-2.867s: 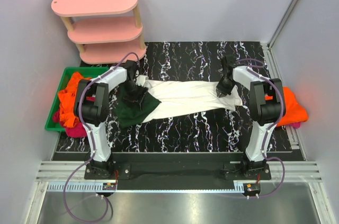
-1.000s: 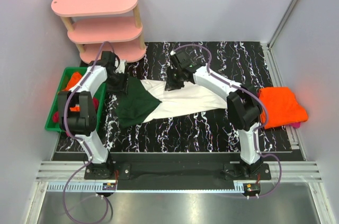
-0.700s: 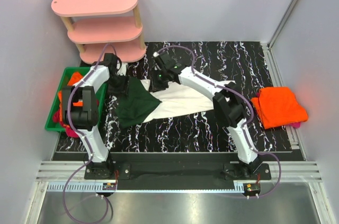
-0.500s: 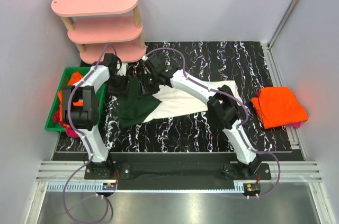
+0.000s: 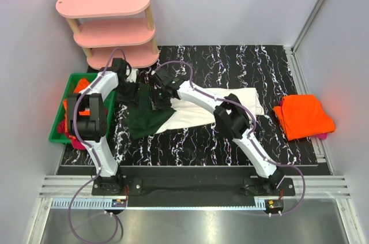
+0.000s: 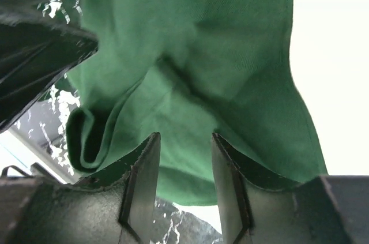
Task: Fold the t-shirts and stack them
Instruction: Fold the other side of the tshirt into a rectangle
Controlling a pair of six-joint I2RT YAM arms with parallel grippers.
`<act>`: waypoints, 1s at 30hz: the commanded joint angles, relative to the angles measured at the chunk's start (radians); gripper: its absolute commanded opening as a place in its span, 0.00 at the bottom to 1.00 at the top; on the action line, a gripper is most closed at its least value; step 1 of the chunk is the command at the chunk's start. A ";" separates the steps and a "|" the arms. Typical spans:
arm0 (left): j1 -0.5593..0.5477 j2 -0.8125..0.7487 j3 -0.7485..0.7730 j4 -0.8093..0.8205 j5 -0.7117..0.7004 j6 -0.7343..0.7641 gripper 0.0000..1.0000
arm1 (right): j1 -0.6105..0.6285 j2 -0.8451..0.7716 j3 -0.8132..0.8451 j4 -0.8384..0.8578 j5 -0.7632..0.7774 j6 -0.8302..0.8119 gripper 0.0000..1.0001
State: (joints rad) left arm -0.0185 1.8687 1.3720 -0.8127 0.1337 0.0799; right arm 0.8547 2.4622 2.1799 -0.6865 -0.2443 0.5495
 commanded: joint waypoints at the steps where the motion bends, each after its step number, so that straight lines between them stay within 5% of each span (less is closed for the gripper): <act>1: 0.009 -0.002 -0.010 0.021 -0.006 0.011 0.58 | 0.004 0.037 0.095 -0.016 0.033 0.001 0.49; 23: 0.011 0.014 -0.013 0.023 0.010 0.011 0.57 | 0.001 0.127 0.167 -0.035 0.089 0.043 0.51; 30: 0.011 0.020 -0.016 0.024 0.017 0.014 0.57 | 0.004 0.119 0.161 -0.033 0.086 0.056 0.32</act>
State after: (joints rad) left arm -0.0135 1.8851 1.3525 -0.8101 0.1352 0.0814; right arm 0.8547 2.5858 2.3352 -0.7090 -0.1734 0.5926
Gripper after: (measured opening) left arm 0.571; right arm 0.376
